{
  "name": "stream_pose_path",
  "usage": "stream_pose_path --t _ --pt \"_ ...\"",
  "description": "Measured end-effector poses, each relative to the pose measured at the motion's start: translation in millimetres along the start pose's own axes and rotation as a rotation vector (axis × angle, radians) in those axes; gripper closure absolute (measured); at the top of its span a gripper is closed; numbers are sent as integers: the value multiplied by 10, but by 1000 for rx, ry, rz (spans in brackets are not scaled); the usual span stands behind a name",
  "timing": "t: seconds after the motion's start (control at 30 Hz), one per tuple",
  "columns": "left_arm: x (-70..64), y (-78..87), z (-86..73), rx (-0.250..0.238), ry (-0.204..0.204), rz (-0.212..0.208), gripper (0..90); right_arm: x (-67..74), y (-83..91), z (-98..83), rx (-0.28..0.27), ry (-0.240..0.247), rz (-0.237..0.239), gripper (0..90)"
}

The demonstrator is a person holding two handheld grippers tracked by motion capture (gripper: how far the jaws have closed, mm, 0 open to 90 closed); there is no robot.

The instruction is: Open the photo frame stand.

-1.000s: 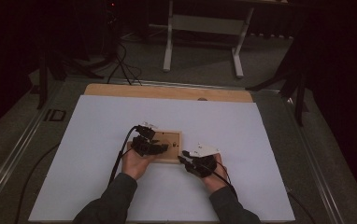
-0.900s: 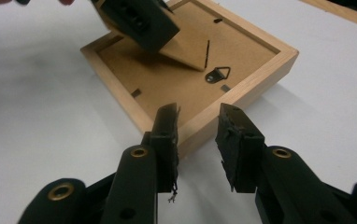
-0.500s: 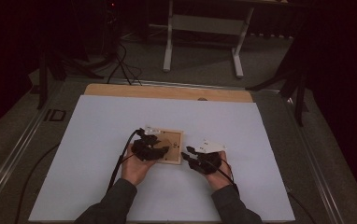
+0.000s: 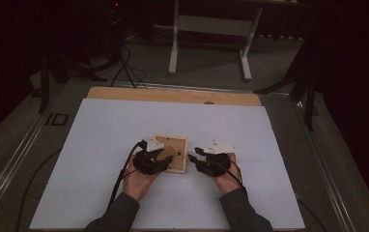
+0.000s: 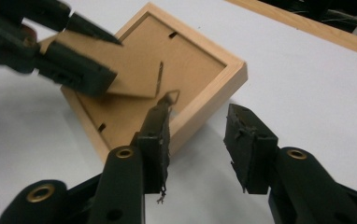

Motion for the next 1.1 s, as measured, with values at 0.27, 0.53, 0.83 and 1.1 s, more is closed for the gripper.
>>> stream_pose_path --t 0.27,0.53,0.83,1.1 --pt "-14 10 -41 -24 -15 5 562 -43 -46 136 -6 -23 3 537" --pt "-41 24 -66 -38 -41 18 562 -138 -149 213 10 -74 -3 478" --pt "-109 44 -99 -69 -103 40 562 -197 -251 237 37 -108 42 450" --pt "-116 51 -147 -99 -139 40 561 -217 -323 275 56 -152 87 410"
Point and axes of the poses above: each handheld gripper's, and its own axes: y roughly backward along the jaws, z roughly out of its top, x roughly to its left, the point moved 1 cm from there along -y, roughly forward along the jaws, and after that the axes turned 3 degrees about -z, right-handed, at the moved point
